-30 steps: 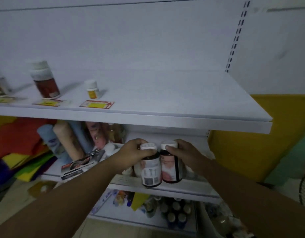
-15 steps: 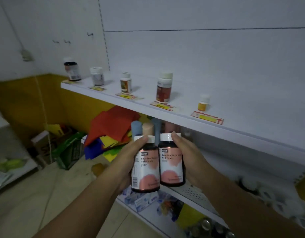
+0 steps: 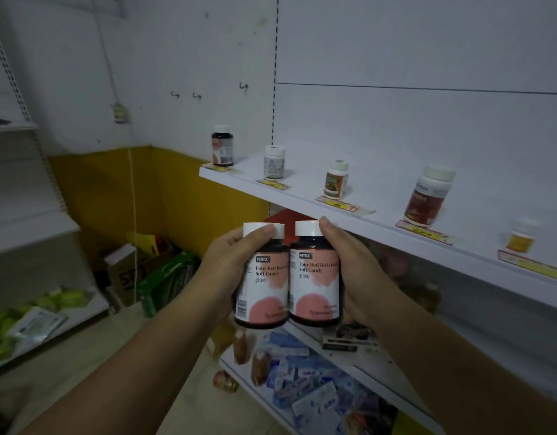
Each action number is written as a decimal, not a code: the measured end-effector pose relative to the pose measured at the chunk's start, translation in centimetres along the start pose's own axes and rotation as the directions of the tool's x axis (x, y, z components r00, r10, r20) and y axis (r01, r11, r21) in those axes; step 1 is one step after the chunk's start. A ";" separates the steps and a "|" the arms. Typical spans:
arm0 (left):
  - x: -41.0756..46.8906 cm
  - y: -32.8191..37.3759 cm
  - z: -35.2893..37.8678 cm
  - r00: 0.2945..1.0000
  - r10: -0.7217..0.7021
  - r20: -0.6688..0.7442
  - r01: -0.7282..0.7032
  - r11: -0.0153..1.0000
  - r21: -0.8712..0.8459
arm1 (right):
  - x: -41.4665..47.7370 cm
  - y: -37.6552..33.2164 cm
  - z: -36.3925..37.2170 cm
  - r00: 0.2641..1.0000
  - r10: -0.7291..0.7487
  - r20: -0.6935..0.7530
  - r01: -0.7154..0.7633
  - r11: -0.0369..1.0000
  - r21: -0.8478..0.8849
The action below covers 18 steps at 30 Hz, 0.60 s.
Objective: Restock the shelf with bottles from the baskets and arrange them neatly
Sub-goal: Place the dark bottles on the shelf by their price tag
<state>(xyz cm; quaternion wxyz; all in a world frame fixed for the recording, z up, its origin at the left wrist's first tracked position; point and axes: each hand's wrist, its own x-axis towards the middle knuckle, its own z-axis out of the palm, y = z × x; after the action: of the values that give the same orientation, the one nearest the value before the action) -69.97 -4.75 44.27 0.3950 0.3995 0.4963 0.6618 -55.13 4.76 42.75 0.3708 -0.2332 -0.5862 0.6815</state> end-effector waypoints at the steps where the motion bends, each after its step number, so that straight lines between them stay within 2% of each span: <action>1: 0.4 0.4 -0.8 1.000 0.022 0.012 -0.022 1.000 0.017 | 0.7 -0.2 0.8 1.000 -0.009 -0.009 0.009 1.000 -0.020; 4: 2.3 1.3 -2.9 0.997 0.051 0.055 -0.053 0.998 0.036 | 2.9 -1.1 2.6 0.999 -0.048 -0.006 0.048 0.993 -0.104; 10: 7.4 2.3 -6.9 0.998 0.068 -0.002 -0.068 0.995 0.073 | 8.3 -1.5 4.4 0.996 -0.076 0.037 0.081 0.983 -0.162; 18: 15.5 3.2 -12.0 0.997 0.060 -0.057 -0.053 0.993 0.108 | 19.2 0.9 8.1 0.988 -0.145 0.062 0.148 0.988 -0.047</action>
<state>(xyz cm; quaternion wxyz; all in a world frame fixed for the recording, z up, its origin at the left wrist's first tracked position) -87.16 4.80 47.21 0.3392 0.4139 0.5309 0.6570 -73.30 14.63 45.76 0.3963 -0.1791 -0.6298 0.6436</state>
